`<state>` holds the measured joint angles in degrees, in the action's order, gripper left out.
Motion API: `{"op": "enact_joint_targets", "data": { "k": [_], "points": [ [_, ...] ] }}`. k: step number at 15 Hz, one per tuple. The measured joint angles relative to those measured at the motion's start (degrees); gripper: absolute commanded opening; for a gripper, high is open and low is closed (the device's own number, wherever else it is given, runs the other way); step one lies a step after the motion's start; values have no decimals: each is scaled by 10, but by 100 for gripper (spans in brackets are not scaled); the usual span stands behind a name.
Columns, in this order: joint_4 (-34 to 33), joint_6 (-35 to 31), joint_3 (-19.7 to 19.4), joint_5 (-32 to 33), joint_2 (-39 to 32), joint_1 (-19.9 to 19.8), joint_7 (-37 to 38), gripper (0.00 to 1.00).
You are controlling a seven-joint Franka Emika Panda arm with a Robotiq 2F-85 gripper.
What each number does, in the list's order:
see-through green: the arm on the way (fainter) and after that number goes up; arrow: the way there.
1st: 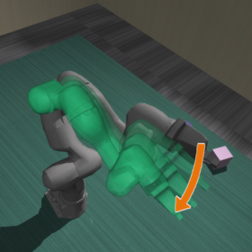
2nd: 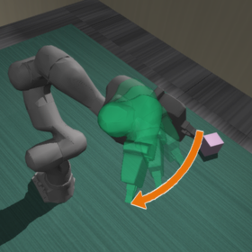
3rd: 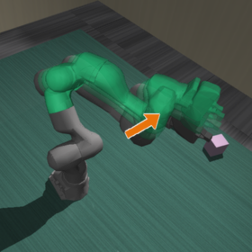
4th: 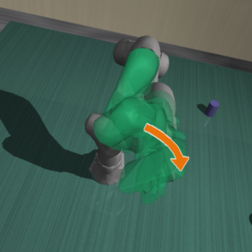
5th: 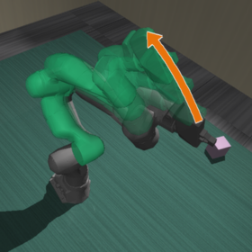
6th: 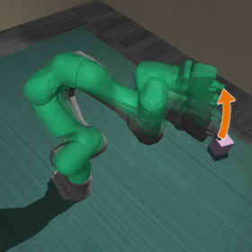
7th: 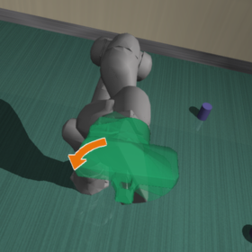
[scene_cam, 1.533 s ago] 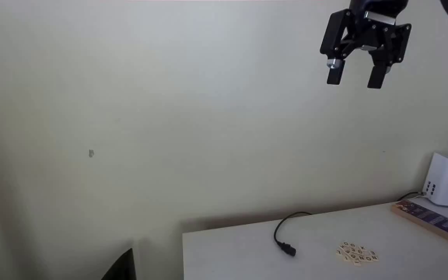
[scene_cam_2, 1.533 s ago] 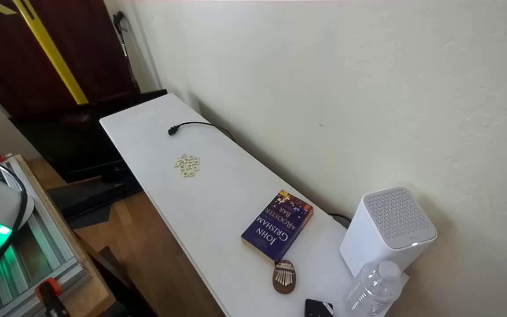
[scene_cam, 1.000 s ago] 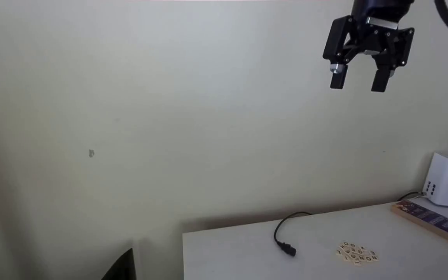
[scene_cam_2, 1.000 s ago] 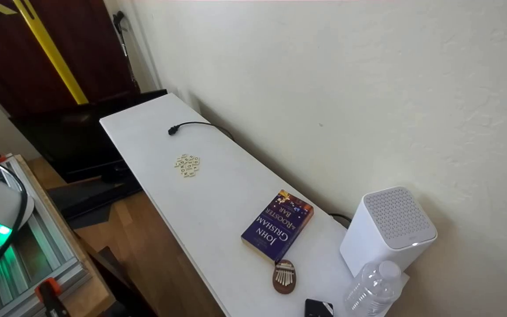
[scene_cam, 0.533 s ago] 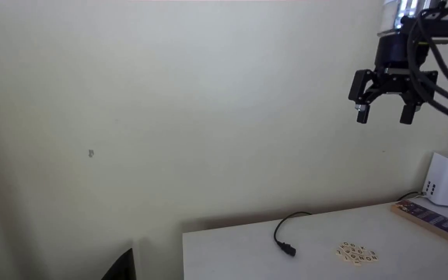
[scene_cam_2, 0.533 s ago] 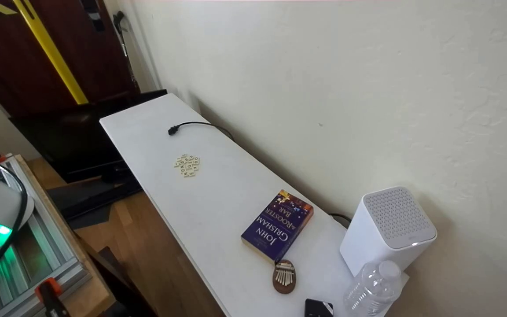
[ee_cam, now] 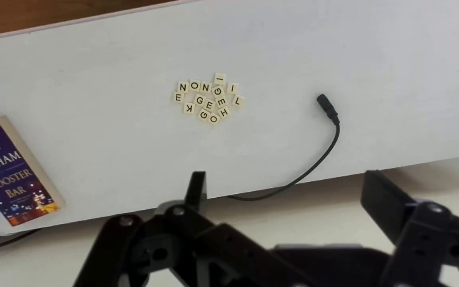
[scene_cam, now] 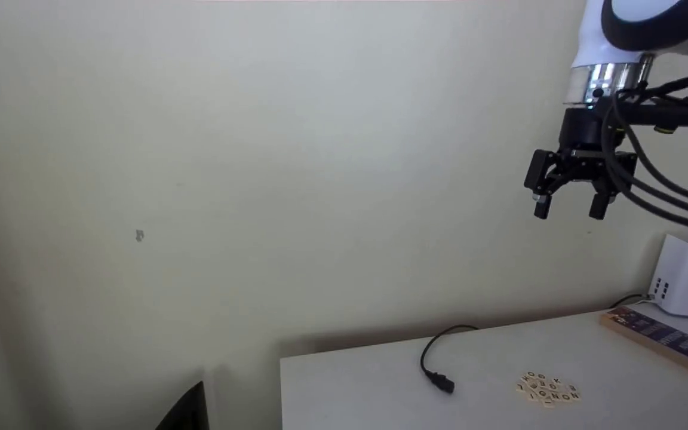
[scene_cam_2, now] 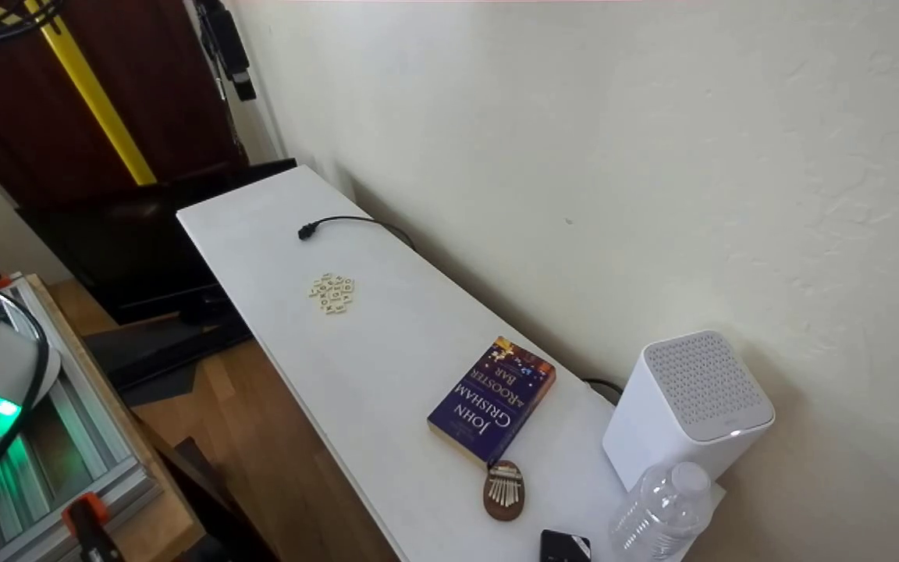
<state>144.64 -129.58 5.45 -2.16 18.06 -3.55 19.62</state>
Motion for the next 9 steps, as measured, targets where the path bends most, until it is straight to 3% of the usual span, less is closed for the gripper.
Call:
{"op": "enact_joint_targets", "data": {
  "k": [9],
  "points": [
    [-6, -8, 0, 0, -27, 4, 5, 100]
  ]
}}
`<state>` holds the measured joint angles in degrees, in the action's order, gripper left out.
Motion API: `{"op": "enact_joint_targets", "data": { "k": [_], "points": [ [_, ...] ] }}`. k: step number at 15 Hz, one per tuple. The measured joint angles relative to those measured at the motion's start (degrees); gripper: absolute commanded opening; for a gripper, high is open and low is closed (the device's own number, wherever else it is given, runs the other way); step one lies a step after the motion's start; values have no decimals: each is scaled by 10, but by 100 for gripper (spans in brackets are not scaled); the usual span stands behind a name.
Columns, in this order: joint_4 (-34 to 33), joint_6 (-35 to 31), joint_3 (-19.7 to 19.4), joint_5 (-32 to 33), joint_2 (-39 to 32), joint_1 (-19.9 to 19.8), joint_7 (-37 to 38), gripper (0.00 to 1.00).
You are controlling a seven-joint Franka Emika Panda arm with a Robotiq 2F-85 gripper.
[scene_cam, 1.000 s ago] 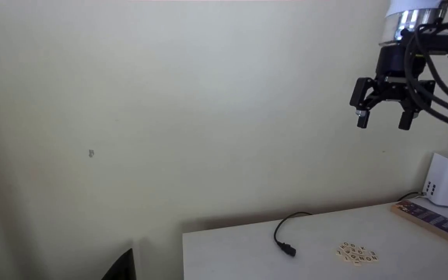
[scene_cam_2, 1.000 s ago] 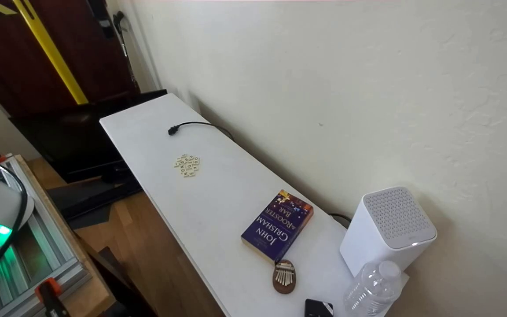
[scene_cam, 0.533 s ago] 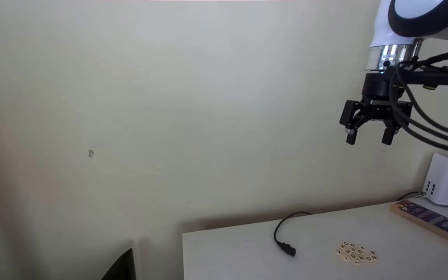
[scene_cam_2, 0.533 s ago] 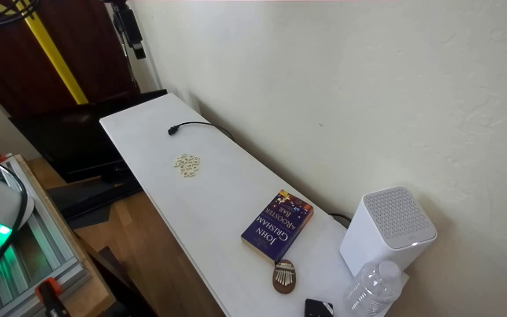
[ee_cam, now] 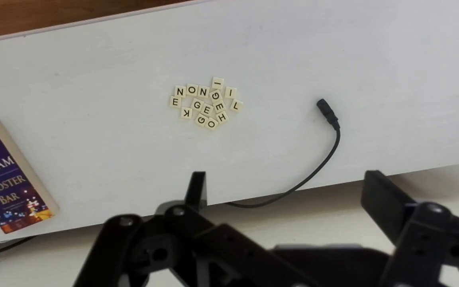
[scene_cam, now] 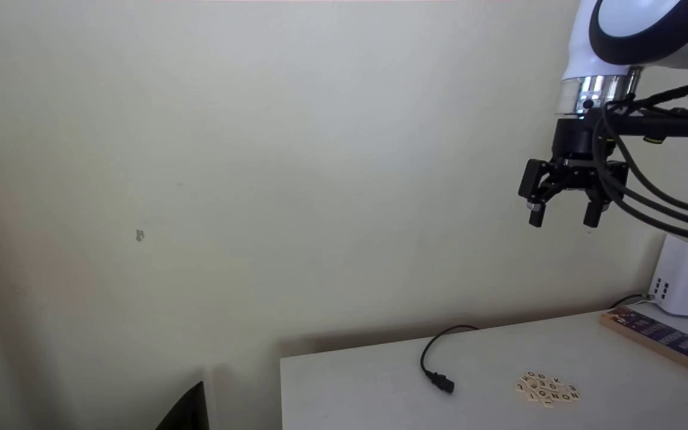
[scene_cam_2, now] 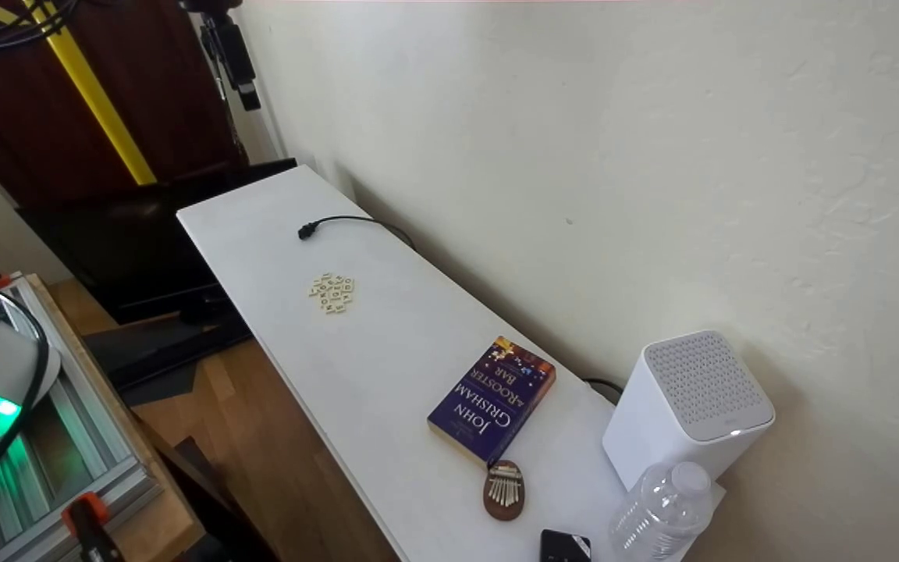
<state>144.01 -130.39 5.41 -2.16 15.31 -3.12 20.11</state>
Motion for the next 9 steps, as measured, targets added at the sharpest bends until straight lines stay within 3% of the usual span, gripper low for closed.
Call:
{"op": "enact_joint_targets", "data": {
  "k": [9],
  "points": [
    [32, -164, -20, -3, -151, 1, 7, 100]
  ]
}}
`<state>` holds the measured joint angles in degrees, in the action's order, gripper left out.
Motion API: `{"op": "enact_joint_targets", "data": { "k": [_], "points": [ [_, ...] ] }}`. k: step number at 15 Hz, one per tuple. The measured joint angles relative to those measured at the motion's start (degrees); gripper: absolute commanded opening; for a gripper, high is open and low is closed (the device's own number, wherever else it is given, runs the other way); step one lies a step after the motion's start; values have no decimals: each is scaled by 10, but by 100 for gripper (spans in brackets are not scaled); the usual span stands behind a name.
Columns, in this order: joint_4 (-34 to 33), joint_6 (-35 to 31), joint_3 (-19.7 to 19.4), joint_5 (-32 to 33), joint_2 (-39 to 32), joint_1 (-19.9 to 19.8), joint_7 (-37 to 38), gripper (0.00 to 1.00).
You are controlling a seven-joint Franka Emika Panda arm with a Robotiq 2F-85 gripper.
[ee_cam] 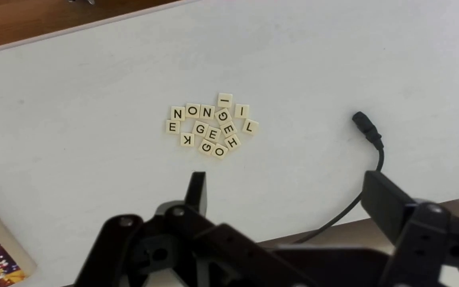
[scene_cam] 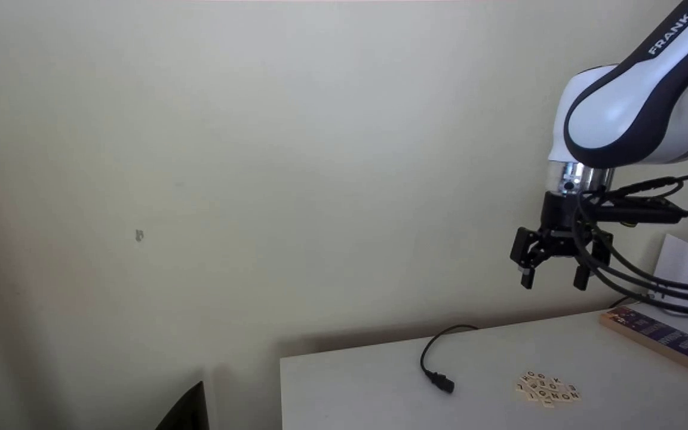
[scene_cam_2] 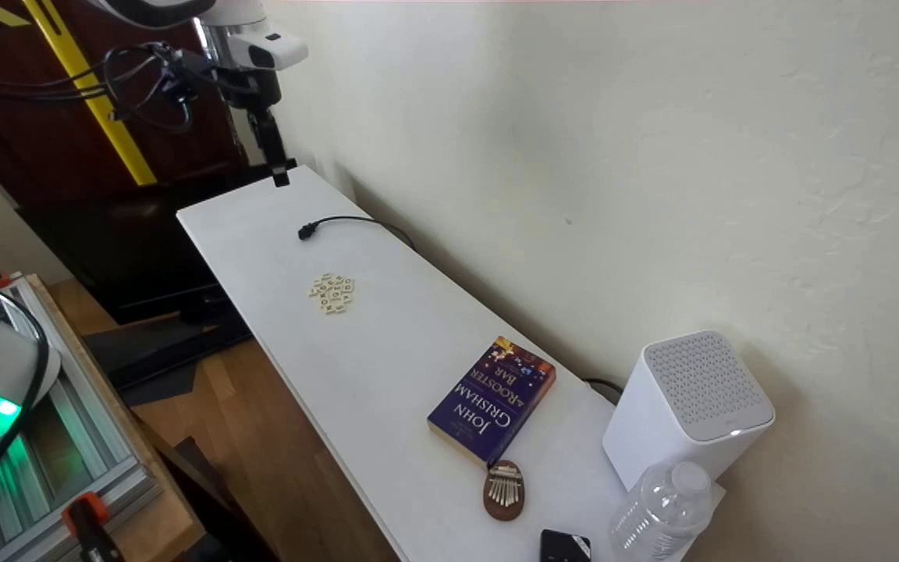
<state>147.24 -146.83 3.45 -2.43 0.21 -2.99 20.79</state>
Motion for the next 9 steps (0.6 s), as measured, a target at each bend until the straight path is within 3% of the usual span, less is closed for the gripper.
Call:
{"op": "enact_joint_targets", "data": {
  "k": [9],
  "points": [
    [13, -196, -42, 4, -137, 19, -10, 100]
  ]
}}
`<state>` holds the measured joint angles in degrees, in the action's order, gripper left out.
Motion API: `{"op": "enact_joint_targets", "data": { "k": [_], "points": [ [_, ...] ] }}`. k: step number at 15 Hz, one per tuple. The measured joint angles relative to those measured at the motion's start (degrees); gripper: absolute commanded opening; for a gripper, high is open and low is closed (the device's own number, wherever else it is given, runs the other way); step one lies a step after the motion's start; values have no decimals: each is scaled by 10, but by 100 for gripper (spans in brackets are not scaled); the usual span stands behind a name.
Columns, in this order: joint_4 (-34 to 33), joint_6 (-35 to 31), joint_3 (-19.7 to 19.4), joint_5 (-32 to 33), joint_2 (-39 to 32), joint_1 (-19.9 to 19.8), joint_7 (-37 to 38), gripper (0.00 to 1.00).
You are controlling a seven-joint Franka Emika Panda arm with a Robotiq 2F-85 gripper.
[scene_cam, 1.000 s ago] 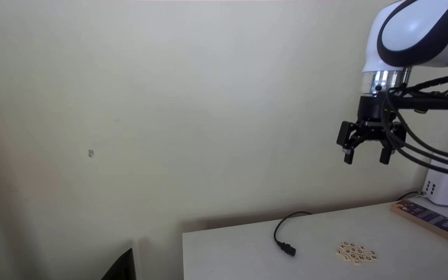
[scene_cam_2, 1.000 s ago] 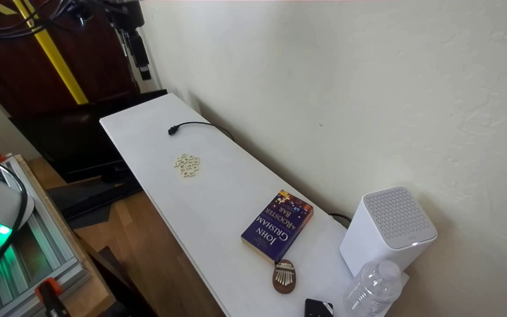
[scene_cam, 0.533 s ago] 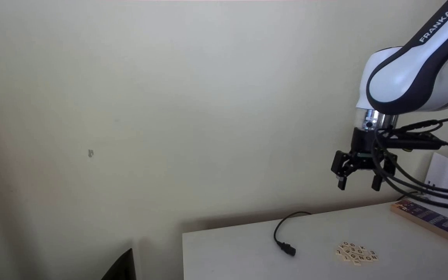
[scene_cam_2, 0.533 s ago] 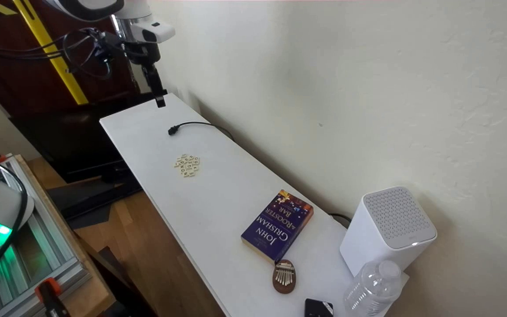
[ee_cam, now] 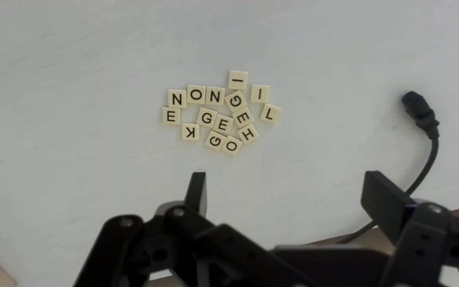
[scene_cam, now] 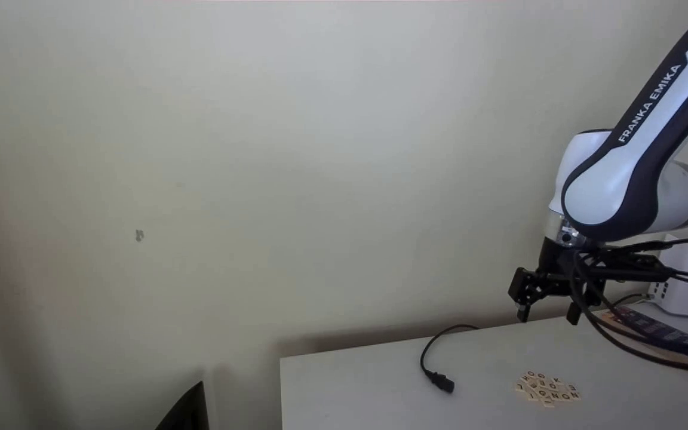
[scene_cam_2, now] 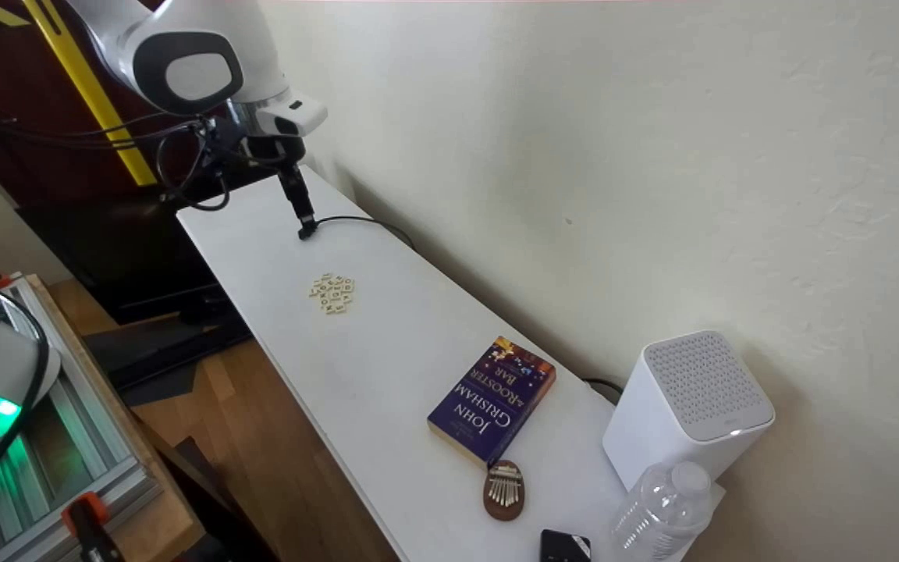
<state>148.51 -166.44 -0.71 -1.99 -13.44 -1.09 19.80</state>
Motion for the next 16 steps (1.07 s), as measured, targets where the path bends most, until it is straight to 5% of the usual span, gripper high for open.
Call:
{"op": "enact_joint_targets", "data": {
  "k": [6, 16],
  "points": [
    [0, -40, -28, -4, -73, -12, -42, 100],
    [-17, -42, -39, -5, -95, -2, -44, 100]
  ]
}}
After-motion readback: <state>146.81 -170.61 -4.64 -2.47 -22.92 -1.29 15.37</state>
